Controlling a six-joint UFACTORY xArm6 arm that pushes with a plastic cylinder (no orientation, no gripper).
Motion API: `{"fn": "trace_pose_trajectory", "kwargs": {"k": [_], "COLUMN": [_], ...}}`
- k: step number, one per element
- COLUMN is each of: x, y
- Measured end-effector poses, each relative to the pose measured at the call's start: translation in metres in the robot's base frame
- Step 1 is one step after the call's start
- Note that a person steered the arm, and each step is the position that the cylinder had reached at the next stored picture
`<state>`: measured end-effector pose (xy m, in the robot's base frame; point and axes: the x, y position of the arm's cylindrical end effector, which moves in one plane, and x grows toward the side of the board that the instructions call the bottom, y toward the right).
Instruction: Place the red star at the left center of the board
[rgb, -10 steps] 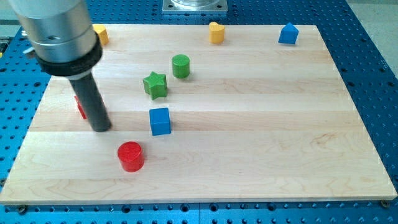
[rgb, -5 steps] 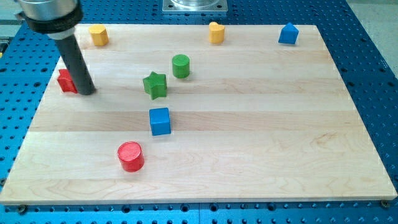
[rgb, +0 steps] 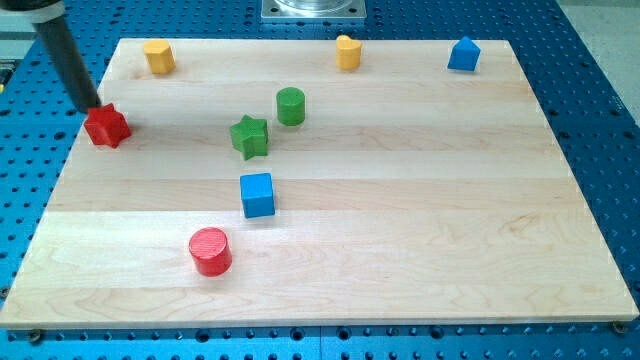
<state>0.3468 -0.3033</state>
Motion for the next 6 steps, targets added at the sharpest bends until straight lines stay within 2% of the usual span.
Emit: {"fn": "trace_pose_trajectory", "kwargs": {"k": [1, 3, 6], "x": [0.062, -0.009, 0.041], "y": [0.018, 0.03, 0.049]}}
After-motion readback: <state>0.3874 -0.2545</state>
